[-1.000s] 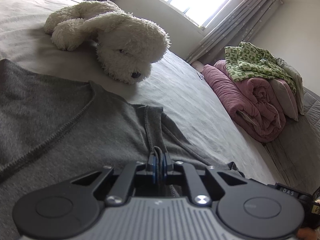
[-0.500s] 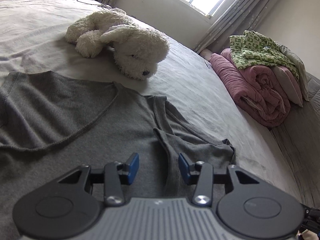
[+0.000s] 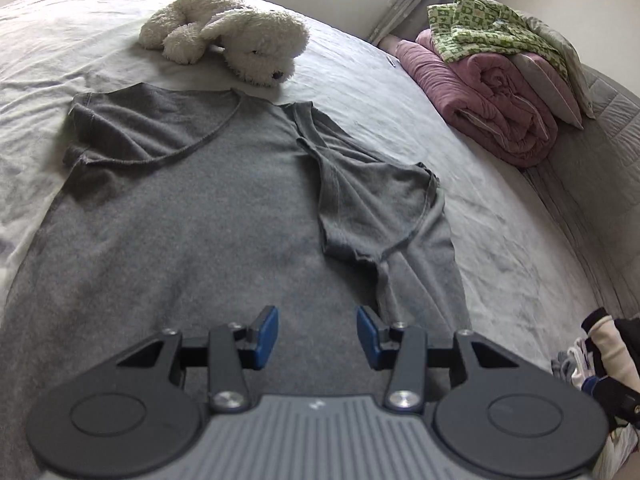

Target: Fold clothes

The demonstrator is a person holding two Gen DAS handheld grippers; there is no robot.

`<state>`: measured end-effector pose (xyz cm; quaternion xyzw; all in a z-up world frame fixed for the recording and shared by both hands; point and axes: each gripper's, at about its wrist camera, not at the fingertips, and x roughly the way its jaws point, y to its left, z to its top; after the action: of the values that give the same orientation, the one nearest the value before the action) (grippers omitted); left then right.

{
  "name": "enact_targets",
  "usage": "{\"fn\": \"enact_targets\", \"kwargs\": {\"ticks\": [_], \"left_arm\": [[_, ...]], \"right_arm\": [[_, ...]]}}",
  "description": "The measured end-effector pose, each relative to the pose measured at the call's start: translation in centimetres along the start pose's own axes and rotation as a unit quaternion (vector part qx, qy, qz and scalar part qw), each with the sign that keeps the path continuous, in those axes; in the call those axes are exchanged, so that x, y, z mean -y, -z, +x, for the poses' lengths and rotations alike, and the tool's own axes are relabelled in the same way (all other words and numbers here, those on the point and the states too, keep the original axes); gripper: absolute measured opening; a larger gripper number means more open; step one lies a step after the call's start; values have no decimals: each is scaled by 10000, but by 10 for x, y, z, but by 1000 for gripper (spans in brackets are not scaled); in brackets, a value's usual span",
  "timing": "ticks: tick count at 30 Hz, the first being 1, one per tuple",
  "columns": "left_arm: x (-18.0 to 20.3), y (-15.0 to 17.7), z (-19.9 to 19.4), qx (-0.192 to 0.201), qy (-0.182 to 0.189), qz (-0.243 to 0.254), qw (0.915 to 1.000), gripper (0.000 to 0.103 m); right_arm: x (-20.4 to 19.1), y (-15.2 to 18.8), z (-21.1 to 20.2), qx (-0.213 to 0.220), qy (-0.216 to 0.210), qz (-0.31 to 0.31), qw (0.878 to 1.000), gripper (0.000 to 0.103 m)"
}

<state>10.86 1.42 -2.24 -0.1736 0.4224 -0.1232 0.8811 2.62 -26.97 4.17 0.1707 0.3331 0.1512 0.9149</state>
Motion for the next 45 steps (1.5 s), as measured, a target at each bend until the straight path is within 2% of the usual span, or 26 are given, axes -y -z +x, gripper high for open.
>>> {"fn": "enact_targets", "kwargs": {"ticks": [9,13,21,23,25,28,32,38,45], "left_arm": [[2,53,-35,-266,557,471,9970,44],[3,77,-42,-307,621,854,9939,44],[-1,113,-55,-308,1224,1087,9860,44],[0,116,-58,-373,1344,1130,9838,44],[3,116,-60,-462,1475,1124,9816,44],[7,116,-57,-599,1644,1009,9794,44],[8,115,-49,-779,1766,789,9780,44],[2,109,-35,-985,1999,144,9747,44],[-3,101,-24,-1012,2431,-674,9624,44]], "right_arm": [[-27,72,-29,-213,-24,-375,9991,37],[-32,100,-39,-270,16,-564,9980,37],[-45,153,-45,-559,64,-1374,9889,37],[-45,159,-42,-610,156,-1563,9857,35],[-45,165,-40,-651,261,-1745,9822,25],[-44,164,-39,-679,326,-1838,9801,12],[-41,155,-44,-597,149,-1607,9851,8],[-40,134,-65,-365,-417,-1073,9927,8],[-40,115,-76,-209,-894,-695,9934,8]]}}
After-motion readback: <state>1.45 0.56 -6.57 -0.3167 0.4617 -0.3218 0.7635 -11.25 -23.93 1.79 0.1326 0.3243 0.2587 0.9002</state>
